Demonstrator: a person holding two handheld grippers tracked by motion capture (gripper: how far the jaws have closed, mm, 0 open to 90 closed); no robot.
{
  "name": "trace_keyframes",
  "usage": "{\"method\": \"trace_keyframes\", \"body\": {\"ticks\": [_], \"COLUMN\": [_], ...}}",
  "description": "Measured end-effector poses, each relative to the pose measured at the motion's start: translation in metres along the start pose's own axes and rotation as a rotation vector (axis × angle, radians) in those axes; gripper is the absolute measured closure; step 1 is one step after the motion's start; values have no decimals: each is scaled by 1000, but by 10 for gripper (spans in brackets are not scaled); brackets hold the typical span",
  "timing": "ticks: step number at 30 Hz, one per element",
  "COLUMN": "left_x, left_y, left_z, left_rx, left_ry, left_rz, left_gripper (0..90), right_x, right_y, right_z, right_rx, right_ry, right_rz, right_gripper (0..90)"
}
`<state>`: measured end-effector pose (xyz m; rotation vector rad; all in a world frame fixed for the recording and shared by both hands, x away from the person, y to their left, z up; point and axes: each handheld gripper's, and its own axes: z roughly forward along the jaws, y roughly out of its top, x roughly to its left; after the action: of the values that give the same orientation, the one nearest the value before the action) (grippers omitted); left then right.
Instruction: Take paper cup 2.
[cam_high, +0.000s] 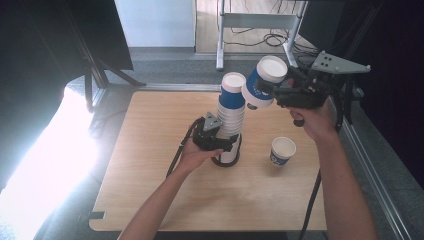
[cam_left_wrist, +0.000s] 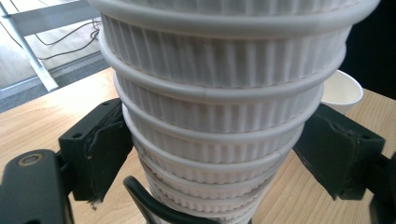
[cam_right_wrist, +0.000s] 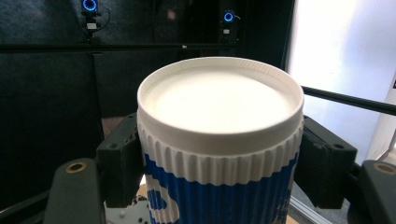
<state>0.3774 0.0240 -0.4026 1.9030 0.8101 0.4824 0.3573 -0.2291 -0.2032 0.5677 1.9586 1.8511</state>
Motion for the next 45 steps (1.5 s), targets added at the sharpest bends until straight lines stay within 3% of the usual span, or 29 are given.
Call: {"method": "trace_keyframes", "body": {"ticks": [10,15,23,35,45], "left_x": [0,0,-3,-5,-9], "left_y": [0,1,-2,-32,-62], "left_z": [-1,-6,-17,-35,-63], "left_rx": [-4,-29,-26,-5,-17], "left_ry": [4,-7,-17,9,-22], "left_rz": [-1,-21,2,21,22], "left_gripper": [137,121,90,87,92], "right_x": [4,9,15,28,43], "right_y": [-29,-48,-79,-120,-152], "right_z": [-14,-15,-13,-11,0], "right_rx": [25,40,46,61,94], "right_ry": [-6,4,19,52,69], "right_rz": [3,6,26,45,53], "right_gripper": [268,268,267,267,266]}}
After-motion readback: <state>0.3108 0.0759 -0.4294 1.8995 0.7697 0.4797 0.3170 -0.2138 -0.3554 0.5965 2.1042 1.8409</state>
